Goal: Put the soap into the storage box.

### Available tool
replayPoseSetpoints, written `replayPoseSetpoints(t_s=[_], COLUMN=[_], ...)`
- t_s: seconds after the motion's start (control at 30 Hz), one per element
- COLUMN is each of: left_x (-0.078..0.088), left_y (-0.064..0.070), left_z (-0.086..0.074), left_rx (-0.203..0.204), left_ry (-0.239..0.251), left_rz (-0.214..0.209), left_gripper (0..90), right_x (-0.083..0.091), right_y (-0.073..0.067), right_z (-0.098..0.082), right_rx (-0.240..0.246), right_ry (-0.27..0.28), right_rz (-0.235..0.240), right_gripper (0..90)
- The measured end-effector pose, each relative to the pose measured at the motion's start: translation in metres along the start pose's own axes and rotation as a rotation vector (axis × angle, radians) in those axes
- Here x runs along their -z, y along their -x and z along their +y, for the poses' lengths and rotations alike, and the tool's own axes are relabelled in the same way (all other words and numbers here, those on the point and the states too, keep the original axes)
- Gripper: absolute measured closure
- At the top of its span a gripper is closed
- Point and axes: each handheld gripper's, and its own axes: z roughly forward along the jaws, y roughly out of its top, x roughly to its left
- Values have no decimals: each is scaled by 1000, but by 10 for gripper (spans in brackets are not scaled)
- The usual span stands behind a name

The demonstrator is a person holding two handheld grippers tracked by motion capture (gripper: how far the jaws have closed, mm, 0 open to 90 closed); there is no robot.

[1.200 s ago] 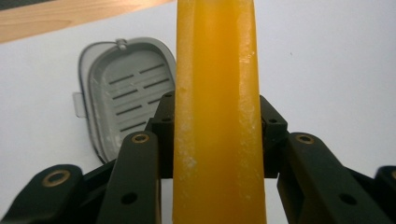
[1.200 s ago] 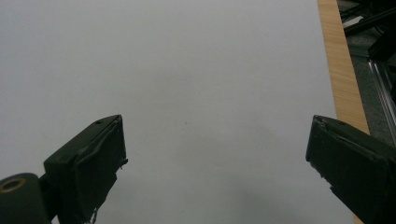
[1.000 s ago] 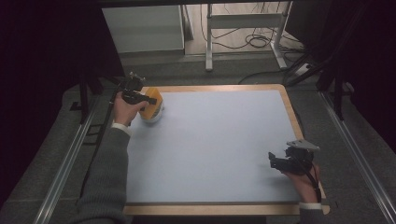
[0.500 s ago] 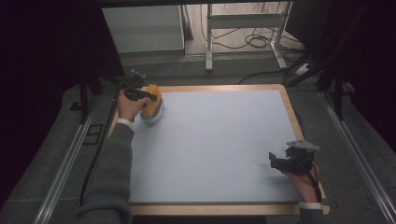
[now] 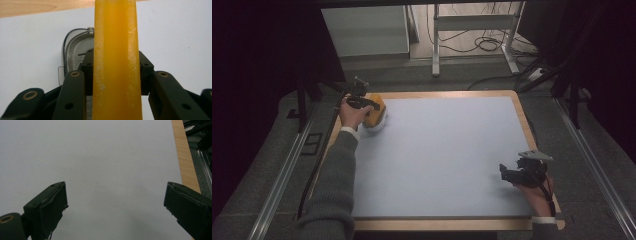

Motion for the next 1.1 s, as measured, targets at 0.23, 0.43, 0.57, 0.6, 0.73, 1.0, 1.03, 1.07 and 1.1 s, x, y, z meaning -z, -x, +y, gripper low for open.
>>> replayPoseSetpoints(t_s=[0.23, 0.43, 0.57, 0.6, 0.73, 1.0, 1.03, 1.07, 1.1], left_x=[-6, 4, 8, 8, 14, 25, 26, 27, 28], left_y=[-4, -2, -2, -2, -3, -12, -12, -12, -12], left_z=[-3, -1, -3, -3, -6, -17, -17, -18, -19], left_rx=[17, 24, 1, -2, -5, -7, -3, -6, -7], left_ry=[6, 62, 49, 48, 65, 79, 91, 88, 93], left_rz=[23, 29, 46, 50, 55, 73, 67, 74, 73], left_gripper=[609, 476, 403, 385, 339, 277, 276, 271, 268], right_x=[0, 0, 0, 0, 0, -1, -1, -1, -1], right_y=[0, 0, -1, -1, -1, -3, -3, -3, -3], right_z=[0, 0, 0, 0, 0, 0, 0, 0, 0], right_rx=[5, 5, 6, 6, 7, 11, 15, 18, 18], right_ry=[-1, 0, 0, -1, -1, -8, -7, -7, -7], right_rz=[0, 0, 1, 1, 1, 4, 5, 5, 5], right_gripper=[49, 49, 49, 49, 49, 49, 49, 49, 49])
